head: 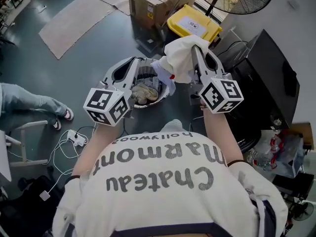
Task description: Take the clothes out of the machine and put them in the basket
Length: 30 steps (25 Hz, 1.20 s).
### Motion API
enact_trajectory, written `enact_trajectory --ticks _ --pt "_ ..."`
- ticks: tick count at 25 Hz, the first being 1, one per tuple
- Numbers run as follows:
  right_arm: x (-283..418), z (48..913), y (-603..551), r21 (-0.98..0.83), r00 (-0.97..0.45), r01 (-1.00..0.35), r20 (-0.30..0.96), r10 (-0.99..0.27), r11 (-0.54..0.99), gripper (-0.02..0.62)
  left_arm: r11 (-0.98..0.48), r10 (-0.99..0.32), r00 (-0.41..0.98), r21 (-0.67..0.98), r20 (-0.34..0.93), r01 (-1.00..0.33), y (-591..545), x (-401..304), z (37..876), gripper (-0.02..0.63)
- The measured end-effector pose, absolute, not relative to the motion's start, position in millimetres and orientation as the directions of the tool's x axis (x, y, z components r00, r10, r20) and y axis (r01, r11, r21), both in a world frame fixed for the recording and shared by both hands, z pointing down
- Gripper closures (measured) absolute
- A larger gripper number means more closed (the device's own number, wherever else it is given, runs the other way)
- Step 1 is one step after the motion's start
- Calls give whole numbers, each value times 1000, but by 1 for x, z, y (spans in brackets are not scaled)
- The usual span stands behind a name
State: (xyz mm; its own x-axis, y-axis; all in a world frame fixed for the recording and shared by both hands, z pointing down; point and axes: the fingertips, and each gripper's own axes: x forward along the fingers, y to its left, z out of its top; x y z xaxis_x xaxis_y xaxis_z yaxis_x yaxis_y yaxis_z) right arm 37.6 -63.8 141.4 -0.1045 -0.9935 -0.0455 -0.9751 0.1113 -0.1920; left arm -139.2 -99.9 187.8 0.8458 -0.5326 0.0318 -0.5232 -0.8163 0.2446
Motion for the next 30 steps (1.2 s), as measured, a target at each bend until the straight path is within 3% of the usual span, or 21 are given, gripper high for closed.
enact_trajectory --ticks 16,30 --pt "-26 172 -196 -203 -464 -870 30 -885 449 549 -592 -777 627 284 47 -754 -190 -179 211 598" --pt "-29 316 -271 -294 -662 -749 293 -690 594 549 -334 -895 398 289 200 -897 -235 -179 292 598"
